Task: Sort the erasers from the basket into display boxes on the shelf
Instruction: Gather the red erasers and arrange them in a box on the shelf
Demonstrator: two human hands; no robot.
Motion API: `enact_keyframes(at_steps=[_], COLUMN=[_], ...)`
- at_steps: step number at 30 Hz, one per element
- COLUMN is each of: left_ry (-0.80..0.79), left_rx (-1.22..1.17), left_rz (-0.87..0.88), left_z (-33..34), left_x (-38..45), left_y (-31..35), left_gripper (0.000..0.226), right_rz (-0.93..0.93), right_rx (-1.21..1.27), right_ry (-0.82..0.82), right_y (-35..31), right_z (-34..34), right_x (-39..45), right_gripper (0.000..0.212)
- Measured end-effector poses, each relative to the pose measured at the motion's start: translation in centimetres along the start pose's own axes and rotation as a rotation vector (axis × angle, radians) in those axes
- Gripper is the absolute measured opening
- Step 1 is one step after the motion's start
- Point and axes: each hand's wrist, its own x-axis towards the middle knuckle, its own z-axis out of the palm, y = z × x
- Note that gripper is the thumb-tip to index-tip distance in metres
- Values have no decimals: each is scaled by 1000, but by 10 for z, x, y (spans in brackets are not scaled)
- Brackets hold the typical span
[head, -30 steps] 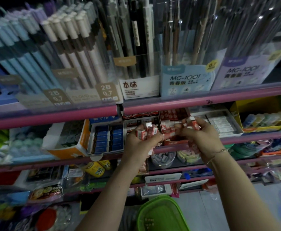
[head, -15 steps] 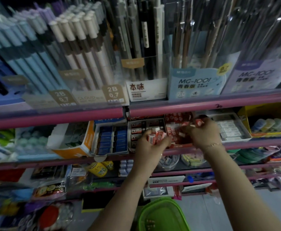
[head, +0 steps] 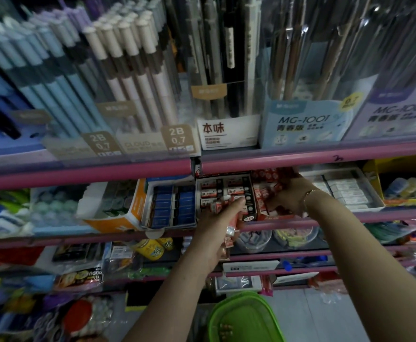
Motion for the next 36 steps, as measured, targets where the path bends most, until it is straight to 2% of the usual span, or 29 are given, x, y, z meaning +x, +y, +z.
enact_keyframes(at_steps=[3,5,6,8,9,11,13,15,16,20,22,24,27,31,34,36], left_ry=[11,7,-10,-38,-42,-58,-47,-25,-22,-81,-102,-120,-156,-257,-254,-243], left_rx=[-12,-2,23,75,103,131,126,112,99,84,127,170,269,373,382,366], left_rz=[-2,22,32,57,86,143,166,163,156,224,289,334,359,412,423,407], left_z=[2,4,4,5,7,13,19,26,29,43,46,47,51,49,45,42], left_x=[-1,-2,0,4,2,-3,-6,-4,-4,-10,-13,-10,-9,-15,-17,-19], left_y=[1,0,-2,-5,-3,0,4,7,8,17,19,19,18,16,15,13], left_gripper=[83,82,72,38,31,33,29,31,32,40,39,31,15,26,30,31], right_rz=[5,-2,-9,-25,-30,-37,-61,-94,-108,-94,-91,-106,-165,-205,-201,-196], right_rx=[67,88,77,73,75,37,24,216,389,999,1179,1274,1250,978,904,905], right_ry=[46,82,88,81,78,90,206,303,291,122,25,-29,-32,-33,-90,-95], right_y=[-1,-2,-2,-2,-3,-3,-4,-6,-7,-4,0,5,9,11,12,13], right_z=[4,6,7,8,7,3,-2,-4,-3,1,-1,-5,-10,-16,-21,-24], right_x=[0,-2,-3,-5,-7,-12,-22,-38,-48,-77,-85,-89,-90,-90,-91,-90], right_gripper=[55,52,49,43,41,39,36,28,24,17,12,15,16,30,36,32])
